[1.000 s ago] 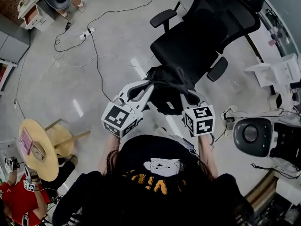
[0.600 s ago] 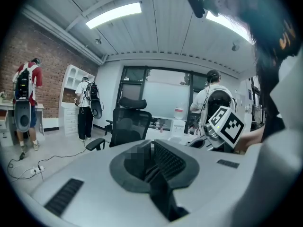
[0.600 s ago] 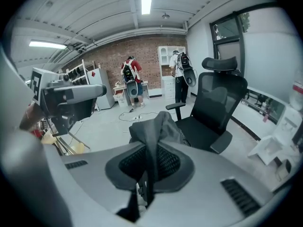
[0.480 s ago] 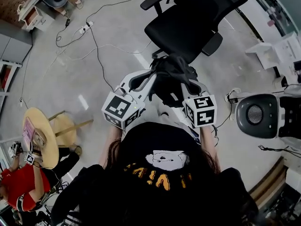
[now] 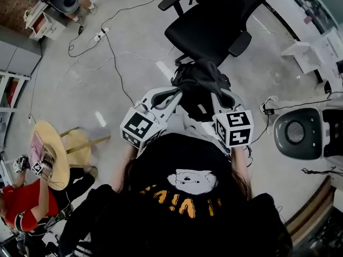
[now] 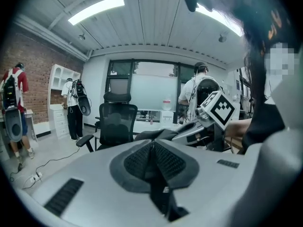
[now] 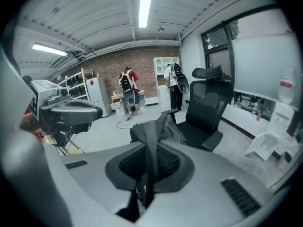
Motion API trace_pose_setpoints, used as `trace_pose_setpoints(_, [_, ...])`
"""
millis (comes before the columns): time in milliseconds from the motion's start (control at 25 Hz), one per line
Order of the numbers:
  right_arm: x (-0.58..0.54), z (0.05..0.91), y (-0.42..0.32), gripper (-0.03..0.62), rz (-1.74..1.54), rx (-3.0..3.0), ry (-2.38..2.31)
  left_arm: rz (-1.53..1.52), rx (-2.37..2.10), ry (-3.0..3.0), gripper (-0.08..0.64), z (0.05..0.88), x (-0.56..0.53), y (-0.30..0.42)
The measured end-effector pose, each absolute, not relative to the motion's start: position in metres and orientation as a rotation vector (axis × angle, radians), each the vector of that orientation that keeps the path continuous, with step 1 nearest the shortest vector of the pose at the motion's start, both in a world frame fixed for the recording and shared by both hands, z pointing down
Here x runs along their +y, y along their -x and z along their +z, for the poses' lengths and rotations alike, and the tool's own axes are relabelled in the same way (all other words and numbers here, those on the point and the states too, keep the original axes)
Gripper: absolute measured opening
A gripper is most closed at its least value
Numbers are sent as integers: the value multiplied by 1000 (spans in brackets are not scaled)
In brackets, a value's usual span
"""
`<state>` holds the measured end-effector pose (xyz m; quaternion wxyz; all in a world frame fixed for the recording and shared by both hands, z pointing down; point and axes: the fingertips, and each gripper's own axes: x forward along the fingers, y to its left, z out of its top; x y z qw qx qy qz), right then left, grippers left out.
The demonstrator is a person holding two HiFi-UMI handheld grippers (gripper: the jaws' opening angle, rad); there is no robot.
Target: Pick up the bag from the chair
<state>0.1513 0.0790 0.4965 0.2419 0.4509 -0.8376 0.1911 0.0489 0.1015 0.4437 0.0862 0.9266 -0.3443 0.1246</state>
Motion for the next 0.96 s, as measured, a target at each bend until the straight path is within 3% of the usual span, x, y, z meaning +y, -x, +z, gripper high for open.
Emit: trace_pose_setpoints(960, [66, 482, -163, 18, 421, -2266, -1203, 338, -1072, -2765, 25, 424, 107, -34])
